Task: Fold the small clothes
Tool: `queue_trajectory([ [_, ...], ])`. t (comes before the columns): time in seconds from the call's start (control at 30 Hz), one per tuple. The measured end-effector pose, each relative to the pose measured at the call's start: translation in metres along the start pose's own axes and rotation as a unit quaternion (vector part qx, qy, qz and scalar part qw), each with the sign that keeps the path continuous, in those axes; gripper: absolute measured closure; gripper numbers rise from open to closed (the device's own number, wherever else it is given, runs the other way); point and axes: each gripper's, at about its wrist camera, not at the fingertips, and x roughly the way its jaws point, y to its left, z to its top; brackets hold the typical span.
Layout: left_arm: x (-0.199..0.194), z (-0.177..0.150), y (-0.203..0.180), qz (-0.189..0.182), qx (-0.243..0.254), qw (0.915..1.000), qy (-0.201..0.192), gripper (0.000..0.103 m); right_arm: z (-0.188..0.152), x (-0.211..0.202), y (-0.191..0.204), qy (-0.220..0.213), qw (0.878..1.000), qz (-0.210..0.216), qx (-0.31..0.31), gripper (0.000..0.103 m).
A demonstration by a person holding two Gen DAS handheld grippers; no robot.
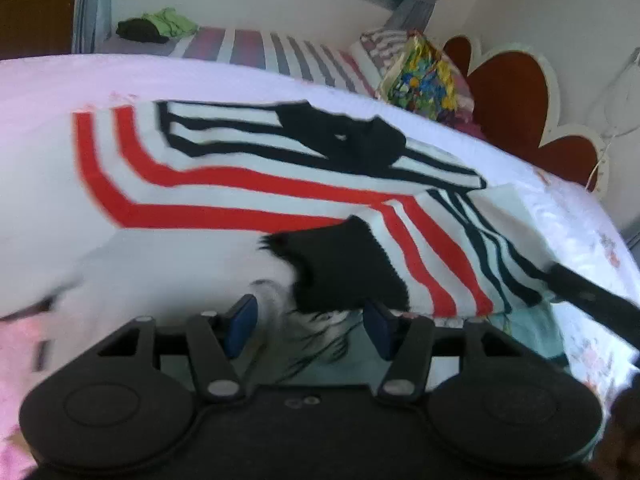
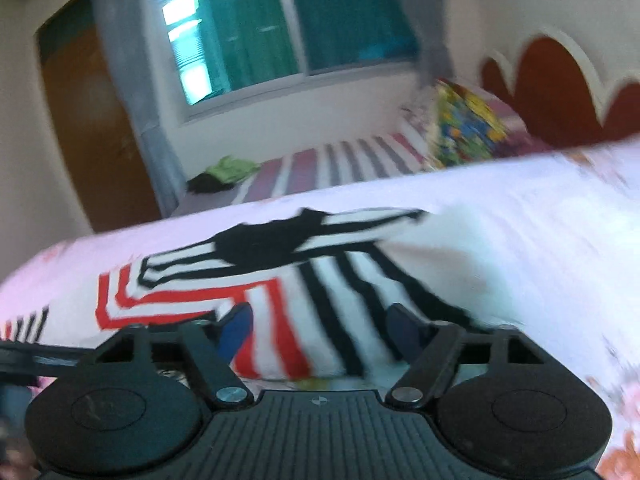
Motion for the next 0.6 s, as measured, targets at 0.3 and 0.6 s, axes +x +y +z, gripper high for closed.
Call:
queue_trajectory([
  [0.3,-0.001,0.029,-0.017,0.000,0.013,0.9985,-0.053,0.099,0.016,-0.010,-0.111,0.000,0.960,0.058,0.273,0.039],
  [0.6,-0.005,0.031,0.017,0.032,0.002,0.9990,-0.031,0.098,0.015,0.016,-0.138,0.033,0.932,0.098,0.348,0.039],
])
